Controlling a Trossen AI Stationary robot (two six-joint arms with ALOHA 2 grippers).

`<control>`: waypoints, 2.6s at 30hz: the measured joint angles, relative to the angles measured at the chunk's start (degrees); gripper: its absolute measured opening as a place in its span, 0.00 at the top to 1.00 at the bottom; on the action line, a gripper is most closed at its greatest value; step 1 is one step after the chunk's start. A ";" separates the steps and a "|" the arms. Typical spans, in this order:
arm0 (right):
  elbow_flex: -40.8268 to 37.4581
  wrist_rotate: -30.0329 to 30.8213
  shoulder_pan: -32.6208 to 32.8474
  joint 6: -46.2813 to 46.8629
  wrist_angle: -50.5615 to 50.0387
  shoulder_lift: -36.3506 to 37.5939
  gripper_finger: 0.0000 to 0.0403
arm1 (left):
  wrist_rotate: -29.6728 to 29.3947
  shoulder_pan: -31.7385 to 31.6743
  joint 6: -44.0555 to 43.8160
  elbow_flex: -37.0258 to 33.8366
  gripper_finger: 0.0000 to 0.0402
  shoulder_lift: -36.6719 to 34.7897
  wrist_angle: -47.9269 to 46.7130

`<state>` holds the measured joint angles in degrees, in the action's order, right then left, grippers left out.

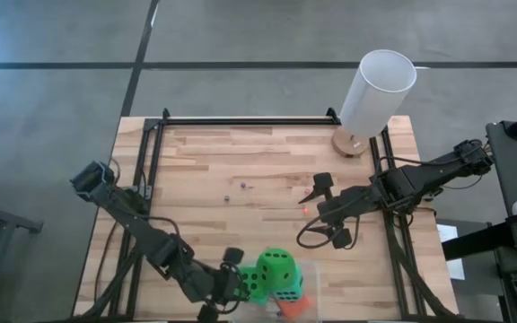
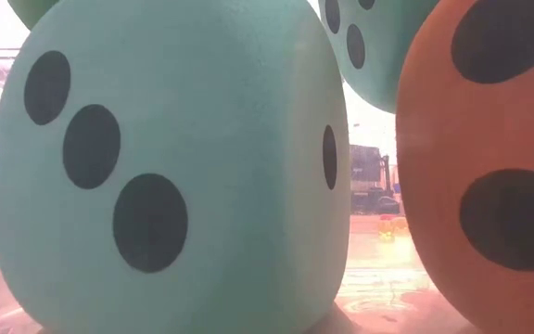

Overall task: Pick & Place Dice
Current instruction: Put the bottom small black dice into the transparent bin

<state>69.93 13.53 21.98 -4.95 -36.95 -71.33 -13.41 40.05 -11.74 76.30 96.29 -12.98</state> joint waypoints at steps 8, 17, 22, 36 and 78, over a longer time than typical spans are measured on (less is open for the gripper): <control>0.00 0.01 -0.02 0.00 0.00 0.00 0.15 | 1.68 0.09 0.74 -0.69 0.87 1.41 2.88; 0.00 -0.01 0.00 0.00 0.00 0.00 0.15 | 2.53 -0.13 -0.67 -0.60 0.81 2.67 3.65; 0.00 -0.01 -0.01 0.00 -0.01 0.00 0.15 | 2.53 -0.13 -0.69 -0.63 0.76 2.67 3.99; 0.00 0.01 -0.02 0.00 0.01 0.00 0.15 | 2.52 -0.45 -3.30 -0.69 0.62 2.99 2.60; 0.00 -0.01 -0.01 0.00 -0.03 0.00 0.15 | 3.60 -1.75 -0.25 -1.65 0.52 2.17 -0.49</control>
<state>69.93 13.52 21.97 -4.95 -36.98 -71.33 -9.80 38.30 -11.99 74.65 98.45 -13.47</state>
